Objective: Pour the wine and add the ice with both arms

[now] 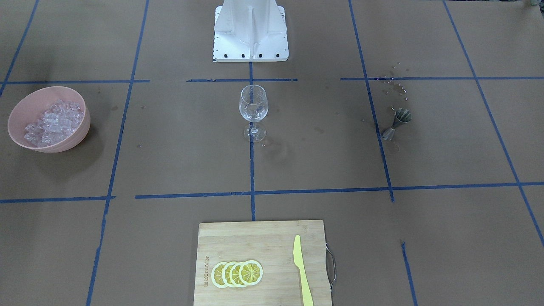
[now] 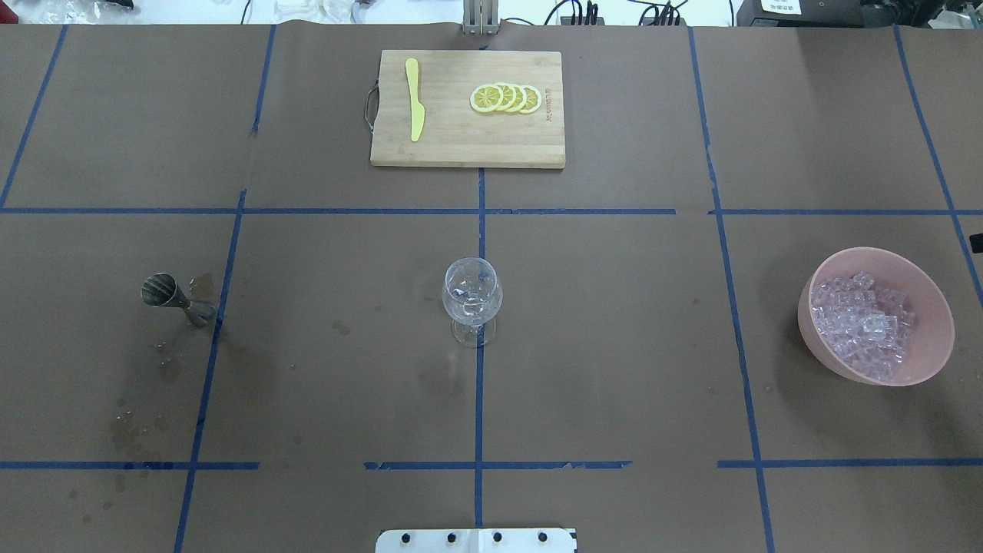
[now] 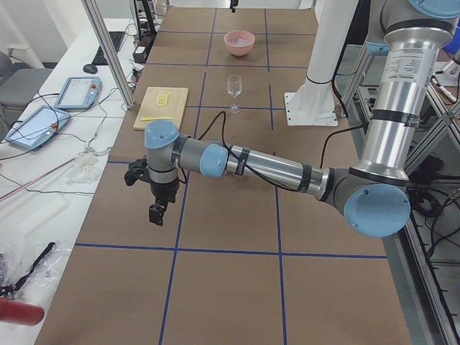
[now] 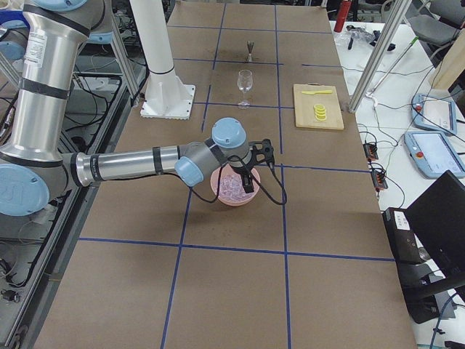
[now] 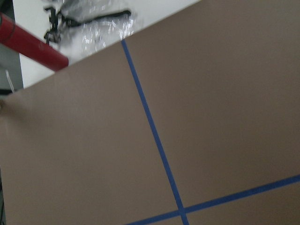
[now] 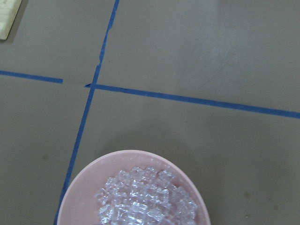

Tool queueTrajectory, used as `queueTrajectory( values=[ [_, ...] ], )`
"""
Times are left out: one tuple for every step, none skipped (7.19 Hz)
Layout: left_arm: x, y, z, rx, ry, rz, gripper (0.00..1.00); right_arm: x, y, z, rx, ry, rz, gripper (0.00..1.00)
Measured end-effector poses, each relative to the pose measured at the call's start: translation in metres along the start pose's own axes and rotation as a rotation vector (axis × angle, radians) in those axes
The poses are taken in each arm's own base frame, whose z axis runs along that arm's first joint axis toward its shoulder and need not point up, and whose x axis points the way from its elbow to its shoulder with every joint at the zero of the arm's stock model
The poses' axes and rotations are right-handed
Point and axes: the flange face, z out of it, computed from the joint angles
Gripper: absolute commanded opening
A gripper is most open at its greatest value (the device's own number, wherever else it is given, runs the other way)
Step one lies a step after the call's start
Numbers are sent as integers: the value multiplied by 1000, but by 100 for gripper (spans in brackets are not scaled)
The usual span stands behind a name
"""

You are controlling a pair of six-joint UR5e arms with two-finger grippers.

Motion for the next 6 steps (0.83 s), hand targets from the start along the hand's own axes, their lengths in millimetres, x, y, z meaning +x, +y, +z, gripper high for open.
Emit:
queueTrajectory(
  values=[
    [-7,21,6,-26,90,16,100,-26,4,24,-20,41,17,94],
    [-7,31,8,-30,132,29,100,-52,10,50,-12,95,50,90],
    [-6,34,9,-31,149,36,100,-73,22,73,14,126,78,86],
    [-6,34,8,-30,154,39,100,-84,37,89,35,136,94,83],
    [-5,34,8,-28,156,41,100,-90,52,101,46,146,100,83],
    [-5,34,8,-27,156,43,100,-92,62,113,54,166,99,83]
  ],
)
